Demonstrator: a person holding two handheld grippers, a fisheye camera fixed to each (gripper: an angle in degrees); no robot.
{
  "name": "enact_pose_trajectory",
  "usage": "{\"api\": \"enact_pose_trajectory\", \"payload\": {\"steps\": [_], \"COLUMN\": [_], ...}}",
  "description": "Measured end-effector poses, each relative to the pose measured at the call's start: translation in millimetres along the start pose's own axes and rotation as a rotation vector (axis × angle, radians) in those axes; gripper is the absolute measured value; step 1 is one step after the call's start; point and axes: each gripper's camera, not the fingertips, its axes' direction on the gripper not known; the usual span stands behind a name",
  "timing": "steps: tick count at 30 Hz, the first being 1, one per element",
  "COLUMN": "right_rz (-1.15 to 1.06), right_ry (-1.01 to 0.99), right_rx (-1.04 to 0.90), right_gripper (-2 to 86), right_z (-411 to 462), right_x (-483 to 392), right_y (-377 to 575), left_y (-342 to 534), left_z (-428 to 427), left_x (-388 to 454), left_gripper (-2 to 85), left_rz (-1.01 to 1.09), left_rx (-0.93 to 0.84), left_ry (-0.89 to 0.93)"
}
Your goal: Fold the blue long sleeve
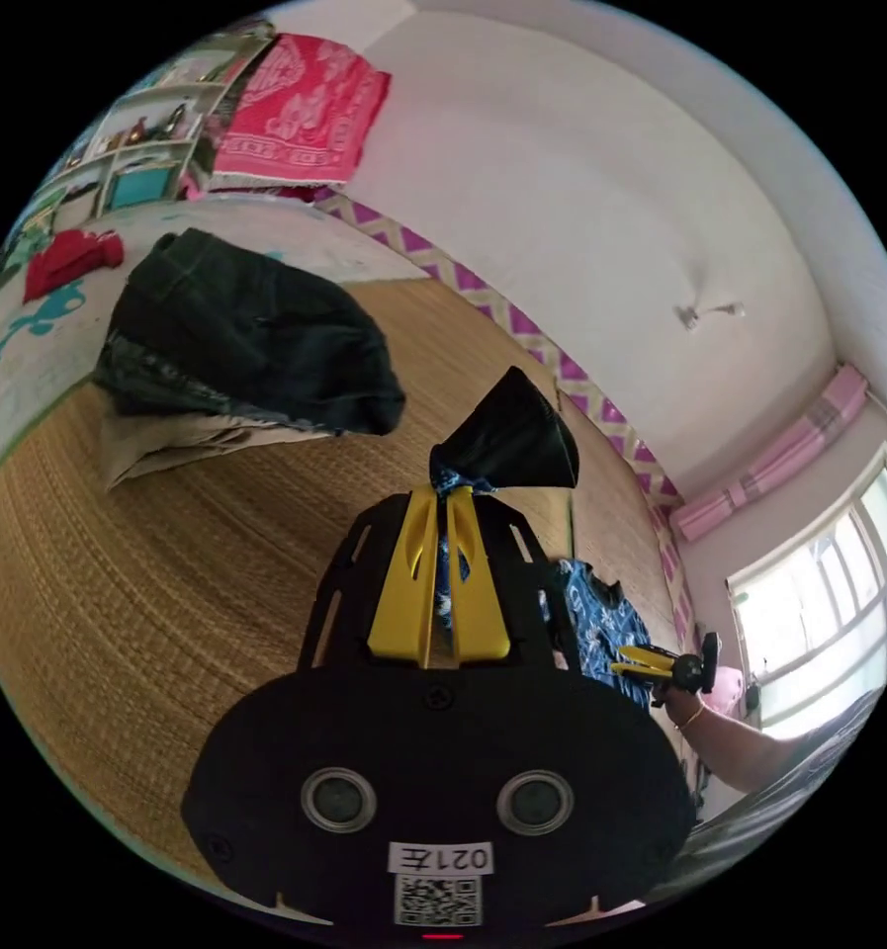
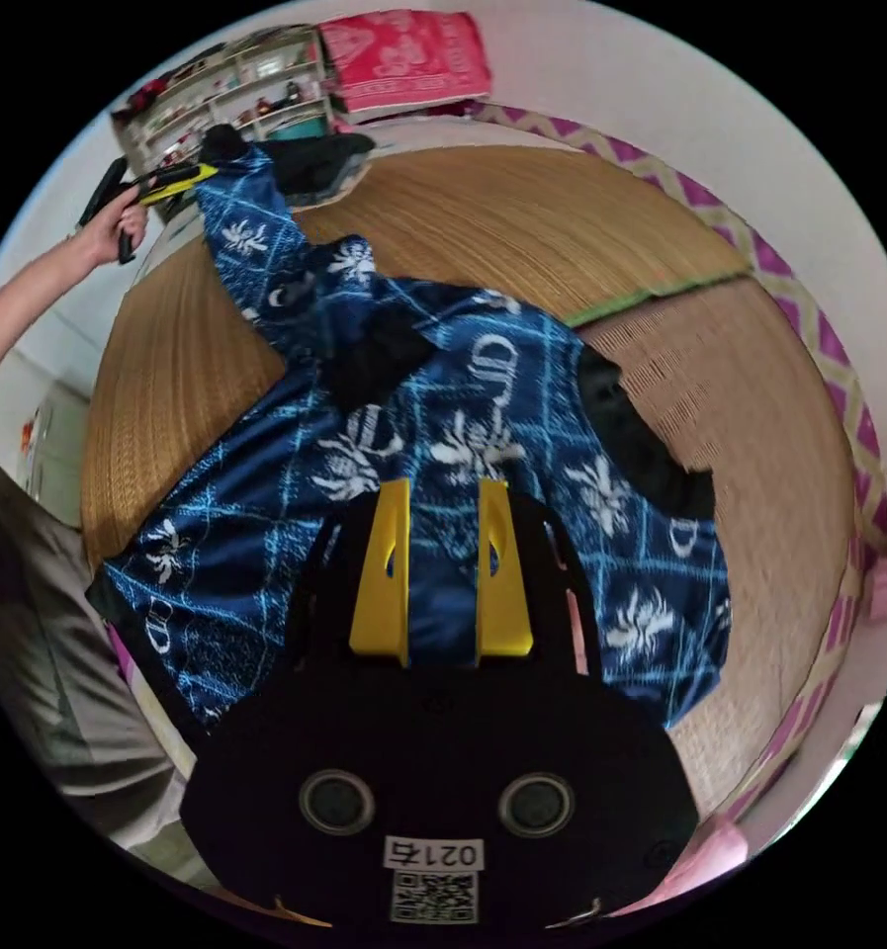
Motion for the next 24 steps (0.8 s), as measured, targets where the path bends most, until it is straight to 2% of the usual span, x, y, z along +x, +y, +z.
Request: {"api": "enact_pose_trajectory", "payload": {"steps": [5, 10, 13, 15, 18, 20, 24], "right_rz": [-0.103, -0.058, -0.036, 0.022, 0.21, 0.368, 0.59], "right_ry": [-0.008, -0.042, 0.019, 0.033, -0.11, -0.213, -0.24], "right_rx": [0.021, 0.033, -0.006, 0.032, 0.161, 0.293, 0.477], "right_gripper": [10.1, 10.0, 6.5, 2.8, 1.3, 0.8, 0.6], "right_z": [21, 43, 60, 54, 17, -29, -116], "right_x": [-53, -69, -72, -63, -22, 25, 113], "right_y": [-58, -87, -93, -89, -68, -26, 81], "left_y": [-5, 1, 14, 24, 40, 46, 46], "left_z": [23, 33, 28, 25, 24, 28, 19], "left_x": [-52, -90, -101, -108, -123, -132, -138], "left_gripper": [-0.9, -0.9, -0.9, -0.9, -0.6, -0.1, 5.1], "left_rz": [-0.079, -0.188, -0.225, -0.245, -0.293, -0.322, -0.299], "left_rx": [-0.056, -0.047, -0.046, -0.051, -0.082, -0.102, -0.068], "left_ry": [0.001, 0.074, 0.079, 0.07, 0.07, 0.107, 0.222]}}
